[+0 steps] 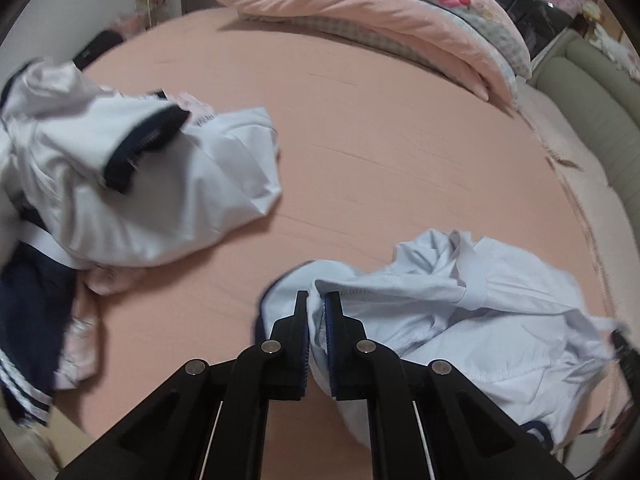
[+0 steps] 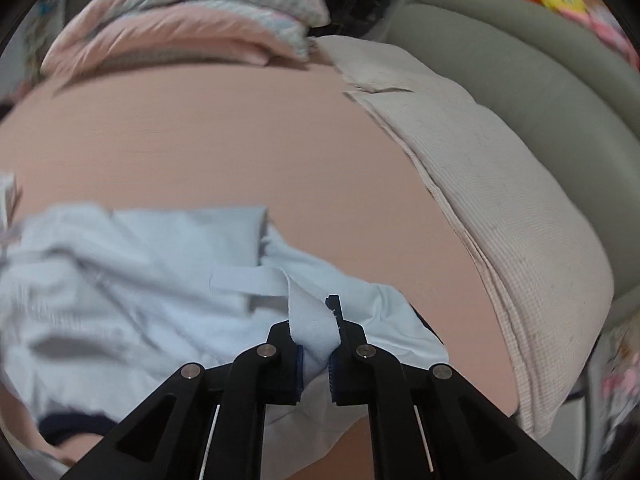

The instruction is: Fold clothes

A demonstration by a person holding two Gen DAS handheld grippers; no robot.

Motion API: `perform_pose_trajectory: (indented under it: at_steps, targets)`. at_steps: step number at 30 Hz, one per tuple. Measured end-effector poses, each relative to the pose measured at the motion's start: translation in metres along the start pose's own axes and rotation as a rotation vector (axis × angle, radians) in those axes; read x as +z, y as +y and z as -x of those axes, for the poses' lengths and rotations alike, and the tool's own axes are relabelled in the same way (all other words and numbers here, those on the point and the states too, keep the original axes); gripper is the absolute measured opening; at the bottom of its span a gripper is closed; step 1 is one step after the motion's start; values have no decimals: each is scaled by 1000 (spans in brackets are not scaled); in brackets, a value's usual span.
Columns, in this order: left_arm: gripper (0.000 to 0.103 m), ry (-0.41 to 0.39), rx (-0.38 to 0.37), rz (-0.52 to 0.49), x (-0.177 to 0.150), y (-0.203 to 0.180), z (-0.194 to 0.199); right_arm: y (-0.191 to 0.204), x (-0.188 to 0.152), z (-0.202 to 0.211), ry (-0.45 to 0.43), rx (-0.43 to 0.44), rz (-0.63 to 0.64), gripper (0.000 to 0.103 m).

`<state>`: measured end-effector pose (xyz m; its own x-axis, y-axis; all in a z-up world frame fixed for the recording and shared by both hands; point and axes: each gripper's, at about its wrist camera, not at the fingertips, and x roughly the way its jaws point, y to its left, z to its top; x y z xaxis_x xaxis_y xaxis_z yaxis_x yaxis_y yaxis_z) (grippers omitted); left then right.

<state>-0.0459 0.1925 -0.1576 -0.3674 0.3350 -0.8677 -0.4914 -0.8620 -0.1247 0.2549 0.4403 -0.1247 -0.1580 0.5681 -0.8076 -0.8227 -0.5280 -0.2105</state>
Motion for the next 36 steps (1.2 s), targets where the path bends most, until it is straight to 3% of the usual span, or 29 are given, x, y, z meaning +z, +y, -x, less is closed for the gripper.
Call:
perform_pose_trajectory:
  at_steps: [3,6,11,13,17,21,26,36]
  targets:
    - [6,13,-10,3,-3,5,3,-12,4,1,9,28,-41,6]
    - [6,31,-2,1,-5,2,-4,-19,2,3,36,174,-102,6]
    - [6,55,-14,22,-11,-1,-10,-22,-8,-4,123,314,-185,8]
    - [6,63,-21,29,-12,1,-11,-22,-10,-5,144,320,-192,11]
    - [6,80,-33,44,-13,5,-13,-23,-11,-2,135,313,-186,47]
    - [6,97,-46,57,-15,9,-15,-28,-10,7,110,301,-209,48]
    - [6,130,-55,50,-16,9,-19,-20,-6,12,78,333,-145,49]
    - [8,232,-127,143,-11,17,-32,28,-11,-13,150,324,35,49]
